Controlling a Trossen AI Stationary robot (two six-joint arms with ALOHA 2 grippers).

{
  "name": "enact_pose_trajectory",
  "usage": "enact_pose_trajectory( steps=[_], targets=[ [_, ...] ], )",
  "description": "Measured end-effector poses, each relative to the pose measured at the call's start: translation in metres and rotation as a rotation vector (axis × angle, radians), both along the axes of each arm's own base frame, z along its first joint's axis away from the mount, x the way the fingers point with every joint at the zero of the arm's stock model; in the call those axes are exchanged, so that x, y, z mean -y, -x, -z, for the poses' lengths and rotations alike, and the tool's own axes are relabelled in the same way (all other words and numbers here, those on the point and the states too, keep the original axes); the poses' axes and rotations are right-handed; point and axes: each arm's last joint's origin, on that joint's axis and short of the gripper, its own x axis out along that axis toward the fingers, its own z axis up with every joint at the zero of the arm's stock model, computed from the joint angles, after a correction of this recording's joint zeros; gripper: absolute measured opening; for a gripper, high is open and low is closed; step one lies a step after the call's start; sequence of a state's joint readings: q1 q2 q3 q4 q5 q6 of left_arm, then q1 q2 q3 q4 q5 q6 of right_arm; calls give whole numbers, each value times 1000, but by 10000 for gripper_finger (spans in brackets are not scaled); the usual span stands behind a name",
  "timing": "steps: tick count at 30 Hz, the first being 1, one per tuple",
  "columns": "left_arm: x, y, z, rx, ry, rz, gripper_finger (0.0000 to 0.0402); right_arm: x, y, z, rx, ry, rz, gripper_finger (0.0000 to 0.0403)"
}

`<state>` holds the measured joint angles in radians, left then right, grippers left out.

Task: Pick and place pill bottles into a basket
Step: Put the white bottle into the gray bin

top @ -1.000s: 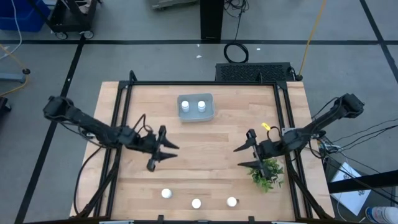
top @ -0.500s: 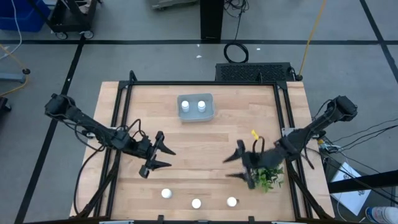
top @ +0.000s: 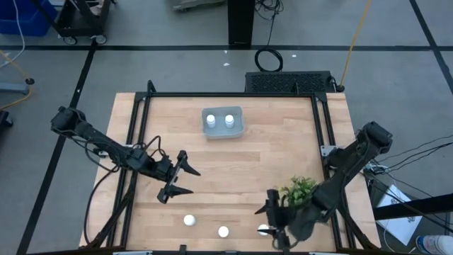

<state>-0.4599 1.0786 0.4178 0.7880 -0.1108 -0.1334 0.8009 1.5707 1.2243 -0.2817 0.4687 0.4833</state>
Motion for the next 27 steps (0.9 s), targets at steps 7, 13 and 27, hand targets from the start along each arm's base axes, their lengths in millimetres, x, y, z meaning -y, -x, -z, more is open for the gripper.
enact_pose_trajectory(
  steps=[7, 13, 27],
  targets=[
    [0, 0, 0, -1, 5, 1, 305, -4, -2, 12, -172, -33, 85, 282],
    [0, 0, 0, -1, 7, 7, 304, -12, 0, 20, -216, -78, 90, 286],
    [0, 0, 0, -2, 5, 7, 299, -25, -2, 53, -297, -51, 139, 297]
  ],
)
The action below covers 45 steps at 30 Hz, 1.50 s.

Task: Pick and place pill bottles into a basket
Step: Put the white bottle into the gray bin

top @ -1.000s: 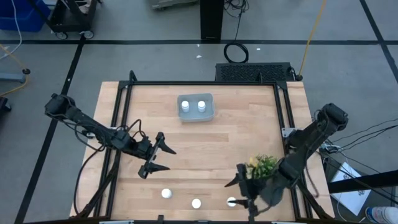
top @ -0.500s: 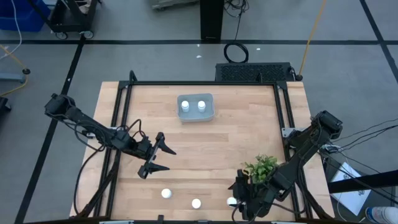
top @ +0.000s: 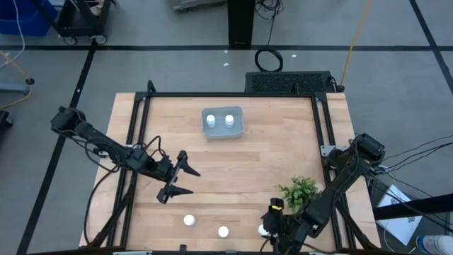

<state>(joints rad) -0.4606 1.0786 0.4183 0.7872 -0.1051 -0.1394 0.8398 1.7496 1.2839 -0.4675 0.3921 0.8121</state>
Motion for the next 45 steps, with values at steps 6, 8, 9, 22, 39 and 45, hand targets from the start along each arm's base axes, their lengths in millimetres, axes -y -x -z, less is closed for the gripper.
enact_pose_trajectory(
  steps=[6, 8, 9, 22, 39, 45],
  targets=[
    [0, 0, 0, 1, -5, -1, 300, -2, 1, 5, -17, 3, 10, 298],
    [0, 0, 0, -2, -8, -1, 299, -4, 3, 5, -17, -4, 14, 298],
    [0, 0, 1, -4, -8, -1, 299, -4, 3, 5, -17, -7, 16, 298],
    [0, 0, 1, -5, -4, -1, 296, 0, 10, 26, 1, -33, 59, 298],
    [0, 0, 1, -6, -6, -1, 296, -3, 15, 38, 47, -98, 45, 298],
    [0, 0, 1, -7, -8, -2, 296, -2, 16, 44, 43, -109, 41, 298]
  ],
)
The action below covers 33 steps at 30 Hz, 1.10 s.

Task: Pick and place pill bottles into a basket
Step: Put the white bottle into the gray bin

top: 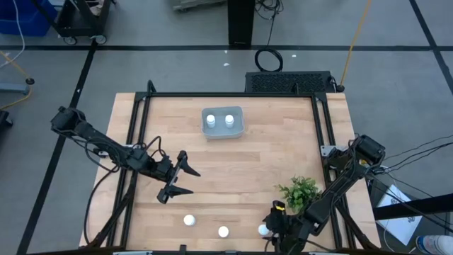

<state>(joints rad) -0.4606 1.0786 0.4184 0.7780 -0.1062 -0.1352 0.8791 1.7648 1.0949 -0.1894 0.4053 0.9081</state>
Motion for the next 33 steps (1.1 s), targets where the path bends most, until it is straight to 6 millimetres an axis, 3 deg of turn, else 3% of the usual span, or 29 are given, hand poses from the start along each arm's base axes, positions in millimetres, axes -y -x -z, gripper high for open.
enact_pose_trajectory(
  steps=[14, 21, 26, 33],
  targets=[
    [0, 0, 0, -2, -1, 0, 296, -5, -5, 19, -16, 12, -18, 297],
    [0, 0, 0, -5, -1, 1, 296, -5, -5, 18, -10, 12, -15, 293],
    [0, 0, 0, -5, -1, 1, 296, -5, -5, 18, -7, 13, -12, 264],
    [0, 0, 0, -5, 1, 1, 296, -5, -6, 18, 13, 39, -7, 192]
  ],
)
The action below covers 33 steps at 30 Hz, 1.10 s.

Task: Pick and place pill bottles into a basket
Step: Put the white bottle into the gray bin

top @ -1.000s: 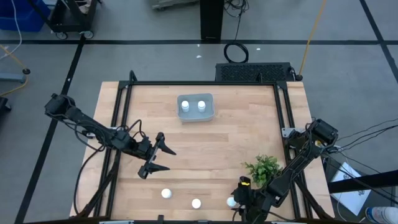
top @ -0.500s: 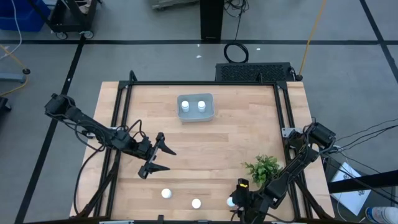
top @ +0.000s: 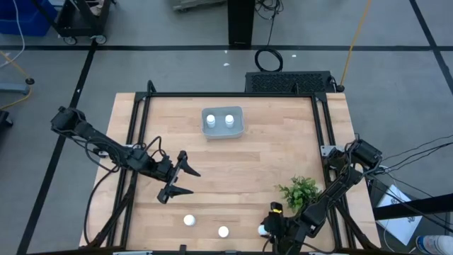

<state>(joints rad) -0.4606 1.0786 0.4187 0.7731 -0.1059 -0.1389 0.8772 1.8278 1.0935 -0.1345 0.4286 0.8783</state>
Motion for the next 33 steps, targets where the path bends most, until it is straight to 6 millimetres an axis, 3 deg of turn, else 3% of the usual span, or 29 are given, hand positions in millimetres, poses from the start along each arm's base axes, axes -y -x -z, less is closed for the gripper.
enact_pose_trajectory(
  steps=[4, 9, 15, 25, 33],
  targets=[
    [0, 0, 0, 0, 1, 0, 296, 0, 0, 0, 12, 14, 4, 167],
    [0, 0, 0, 0, 1, 0, 296, 3, -2, -2, 59, 77, 11, 169],
    [0, 0, 0, 5, -11, -9, 296, 15, -10, -18, 162, 200, 26, 170],
    [0, 0, -2, 25, -19, -17, 296, 48, -17, -74, 339, 387, 66, 168],
    [-5, 0, -6, 72, -30, -175, 296, 85, -19, -123, 471, 594, 183, 168]
  ],
)
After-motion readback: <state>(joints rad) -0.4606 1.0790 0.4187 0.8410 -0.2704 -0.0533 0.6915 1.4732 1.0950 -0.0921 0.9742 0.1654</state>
